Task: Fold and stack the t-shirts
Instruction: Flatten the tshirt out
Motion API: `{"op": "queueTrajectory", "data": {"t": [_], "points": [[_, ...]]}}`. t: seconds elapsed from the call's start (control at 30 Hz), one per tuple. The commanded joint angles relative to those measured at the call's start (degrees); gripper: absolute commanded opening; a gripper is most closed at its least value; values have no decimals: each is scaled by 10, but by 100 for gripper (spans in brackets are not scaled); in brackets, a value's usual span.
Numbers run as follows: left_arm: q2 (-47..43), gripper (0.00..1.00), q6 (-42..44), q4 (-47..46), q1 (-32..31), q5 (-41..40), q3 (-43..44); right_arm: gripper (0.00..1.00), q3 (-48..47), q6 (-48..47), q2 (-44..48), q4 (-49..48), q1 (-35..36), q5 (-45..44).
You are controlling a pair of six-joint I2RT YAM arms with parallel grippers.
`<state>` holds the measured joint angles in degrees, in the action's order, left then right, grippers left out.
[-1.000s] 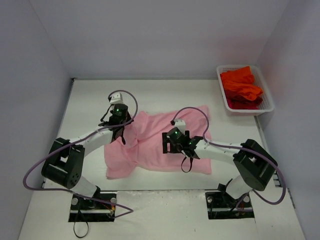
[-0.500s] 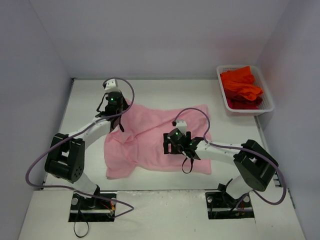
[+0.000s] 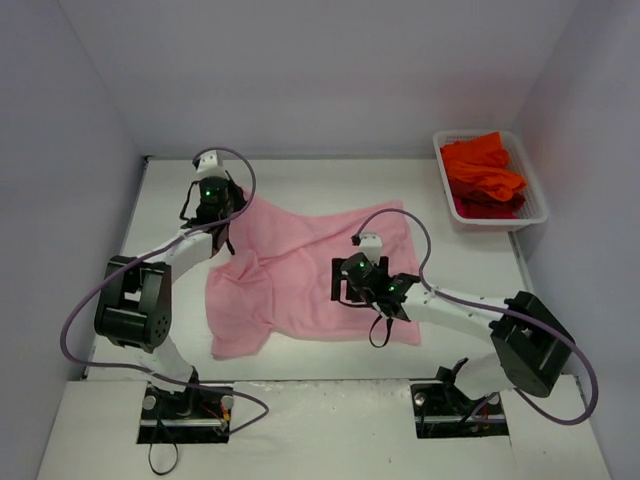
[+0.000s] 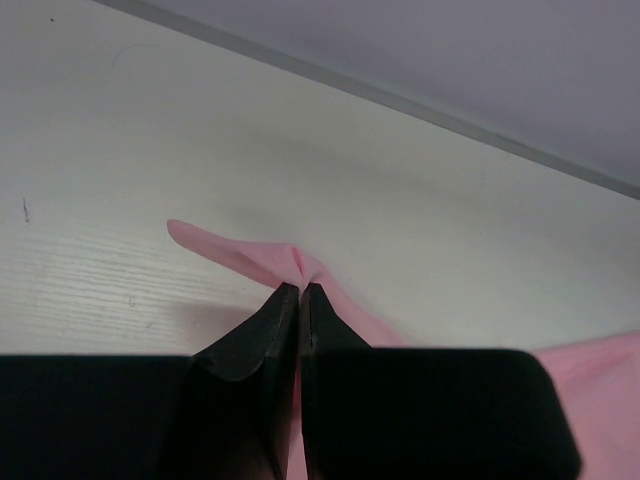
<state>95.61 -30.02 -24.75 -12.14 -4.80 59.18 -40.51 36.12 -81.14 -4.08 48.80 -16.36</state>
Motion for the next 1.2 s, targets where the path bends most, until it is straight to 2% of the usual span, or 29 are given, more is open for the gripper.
{"op": "queueTrajectory", "data": {"t": [0.0, 0.1, 0.23, 0.43, 0.57, 0.8, 1.17], "points": [[-22, 0, -4, -77, 4, 43, -8, 83, -13, 5, 42, 3, -7, -56], [-31, 0, -15, -88, 4, 65, -26, 83, -39, -18, 34, 7, -54, -47], [-46, 0, -17, -93, 4, 73, -42, 83, -97, -59, -17, 5, -164, 3], [-51, 0, 4, -77, 5, 64, -28, 83, -238, -109, -153, -1, -249, 64], [-48, 0, 19, -65, 5, 65, -8, 82, -293, -110, -211, -15, -310, 117], [-36, 0, 27, -64, 16, 69, 0, 82, -349, -124, -294, -24, -355, 134], [-21, 0, 11, -88, 29, 81, -13, 80, -398, -153, -332, -49, -405, 128]]}}
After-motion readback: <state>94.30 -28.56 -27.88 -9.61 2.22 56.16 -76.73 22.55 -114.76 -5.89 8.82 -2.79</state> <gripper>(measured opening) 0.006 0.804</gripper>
